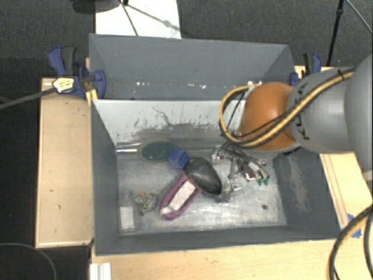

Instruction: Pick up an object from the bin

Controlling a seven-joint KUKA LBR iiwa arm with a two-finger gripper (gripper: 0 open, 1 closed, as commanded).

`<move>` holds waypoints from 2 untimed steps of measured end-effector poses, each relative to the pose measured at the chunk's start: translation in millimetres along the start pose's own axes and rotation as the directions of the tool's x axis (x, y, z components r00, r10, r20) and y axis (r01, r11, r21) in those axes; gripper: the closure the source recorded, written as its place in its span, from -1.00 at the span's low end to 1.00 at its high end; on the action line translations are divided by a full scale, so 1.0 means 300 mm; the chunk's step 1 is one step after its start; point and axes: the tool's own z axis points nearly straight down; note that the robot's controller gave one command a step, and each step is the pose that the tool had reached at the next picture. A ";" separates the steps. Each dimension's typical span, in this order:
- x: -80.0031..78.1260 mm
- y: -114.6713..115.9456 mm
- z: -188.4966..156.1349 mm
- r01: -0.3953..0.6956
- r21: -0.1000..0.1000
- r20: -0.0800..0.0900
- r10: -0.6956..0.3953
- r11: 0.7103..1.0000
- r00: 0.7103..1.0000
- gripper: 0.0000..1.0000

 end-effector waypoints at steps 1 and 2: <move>-0.135 0.137 -0.220 -0.233 -0.003 0.007 0.233 0.972 0.972 -1.00; -0.057 -0.084 0.015 -0.372 -0.004 0.004 0.372 0.928 0.928 -1.00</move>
Offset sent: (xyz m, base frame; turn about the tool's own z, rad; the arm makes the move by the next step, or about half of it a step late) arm 0.0291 0.0465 0.0634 0.2378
